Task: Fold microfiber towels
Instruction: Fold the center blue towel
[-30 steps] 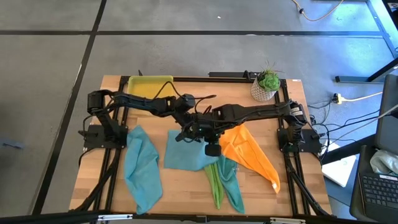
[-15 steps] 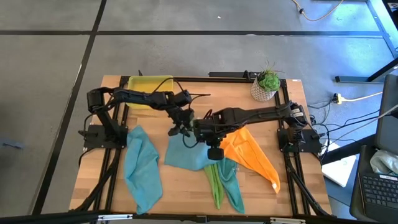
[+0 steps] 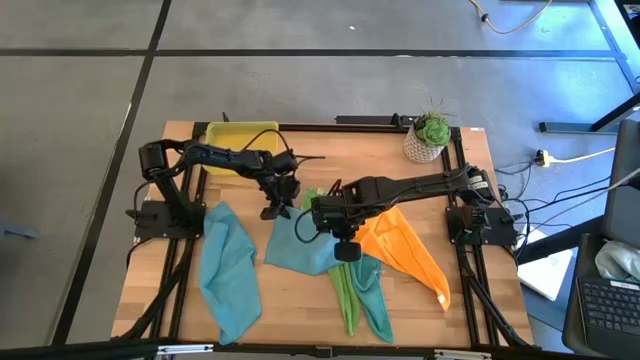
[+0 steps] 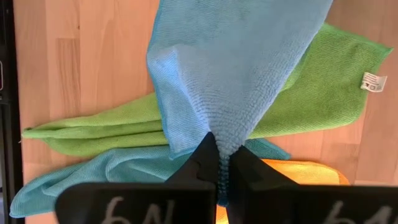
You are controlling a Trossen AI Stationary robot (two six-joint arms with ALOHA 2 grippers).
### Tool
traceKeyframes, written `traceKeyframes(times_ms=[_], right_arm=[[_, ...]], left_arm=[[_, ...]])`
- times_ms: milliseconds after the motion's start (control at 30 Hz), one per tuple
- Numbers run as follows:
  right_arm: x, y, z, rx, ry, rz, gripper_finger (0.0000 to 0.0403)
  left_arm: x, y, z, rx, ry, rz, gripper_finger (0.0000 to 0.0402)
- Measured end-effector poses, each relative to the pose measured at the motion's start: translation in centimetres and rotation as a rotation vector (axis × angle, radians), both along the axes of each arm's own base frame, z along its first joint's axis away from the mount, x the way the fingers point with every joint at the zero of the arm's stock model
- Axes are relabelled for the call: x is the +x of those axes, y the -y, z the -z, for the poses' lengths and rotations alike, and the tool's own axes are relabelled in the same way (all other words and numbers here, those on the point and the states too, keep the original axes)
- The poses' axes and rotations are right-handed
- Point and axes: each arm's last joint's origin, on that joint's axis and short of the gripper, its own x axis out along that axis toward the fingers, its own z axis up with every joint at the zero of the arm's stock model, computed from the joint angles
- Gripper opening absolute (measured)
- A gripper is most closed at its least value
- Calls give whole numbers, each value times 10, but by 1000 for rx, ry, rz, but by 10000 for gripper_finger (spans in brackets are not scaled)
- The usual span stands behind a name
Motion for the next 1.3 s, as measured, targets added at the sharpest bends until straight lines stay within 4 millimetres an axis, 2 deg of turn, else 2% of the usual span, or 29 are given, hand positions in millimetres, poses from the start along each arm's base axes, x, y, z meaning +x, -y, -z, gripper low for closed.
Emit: traceKeyframes(times_ms=[300, 467, 600, 800, 1133, 1300], right_arm=[[0, 0, 0, 1, 0, -2, 4], [-1, 0, 0, -1, -8, -3, 8], [0, 3, 0, 0, -7, 3, 6], [0, 4, 0, 0, -7, 5, 9], [0, 4, 0, 1, -8, 25, 10], [-1, 15, 1, 26, -40, 225, 11]], left_arm=[[-16, -18, 4, -27, -73, -73, 149], [-25, -18, 6, -45, -146, -67, 143], [-30, -16, 6, -55, -196, -61, 105], [-30, -15, 6, -115, -201, -79, 10], [-35, -11, 2, -187, -269, -138, 1], [-43, -8, -7, -247, -375, -257, 1]])
